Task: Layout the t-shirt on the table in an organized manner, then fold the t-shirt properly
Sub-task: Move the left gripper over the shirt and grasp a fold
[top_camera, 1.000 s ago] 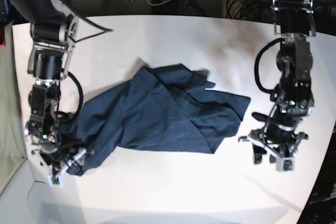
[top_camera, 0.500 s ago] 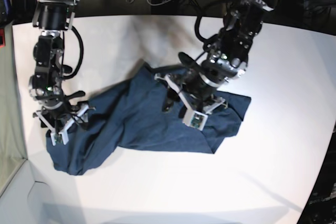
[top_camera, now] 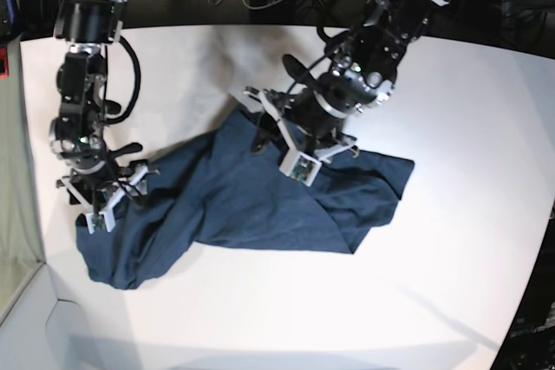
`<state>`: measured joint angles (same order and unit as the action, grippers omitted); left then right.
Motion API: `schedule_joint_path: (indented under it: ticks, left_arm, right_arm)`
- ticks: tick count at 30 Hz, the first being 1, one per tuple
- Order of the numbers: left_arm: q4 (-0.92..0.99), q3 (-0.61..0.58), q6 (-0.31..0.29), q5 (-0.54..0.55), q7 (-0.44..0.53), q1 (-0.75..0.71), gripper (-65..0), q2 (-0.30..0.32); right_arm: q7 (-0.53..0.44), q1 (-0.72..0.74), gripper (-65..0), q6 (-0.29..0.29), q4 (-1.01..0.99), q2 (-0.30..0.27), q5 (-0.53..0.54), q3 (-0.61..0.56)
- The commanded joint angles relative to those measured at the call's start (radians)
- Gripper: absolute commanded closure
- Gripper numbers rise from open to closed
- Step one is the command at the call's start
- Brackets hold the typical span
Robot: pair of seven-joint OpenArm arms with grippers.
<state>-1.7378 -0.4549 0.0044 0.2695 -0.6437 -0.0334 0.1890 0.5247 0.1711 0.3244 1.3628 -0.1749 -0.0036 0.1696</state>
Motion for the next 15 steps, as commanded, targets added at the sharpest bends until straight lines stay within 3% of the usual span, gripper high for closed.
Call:
schedule_joint_path:
  ticks: [1,5,11,15]
  left_arm:
    - [-0.012,0.003,-0.001,0.007,0.020,0.000,-26.6,0.002]
    - [0.037,0.003,-0.004,0.007,0.020,0.003,-27.0,-0.001]
    - [0.078,0.000,-0.007,0.015,0.022,0.003,-35.1,-0.004]
    - [0.083,0.003,-0.008,0.015,0.022,0.003,-37.1,-0.029]
  right_arm:
    - [-0.027,0.021,-44.8,0.000,0.014,-0.010,0.004,0.002]
    - [-0.027,0.021,-44.8,0.000,0.014,-0.010,0.004,0.000]
    - [-0.027,0.021,-44.8,0.000,0.014,-0.010,0.004,-0.002]
    - [-0.027,0.020,-44.8,0.000,0.013,-0.010,0.004,-0.002]
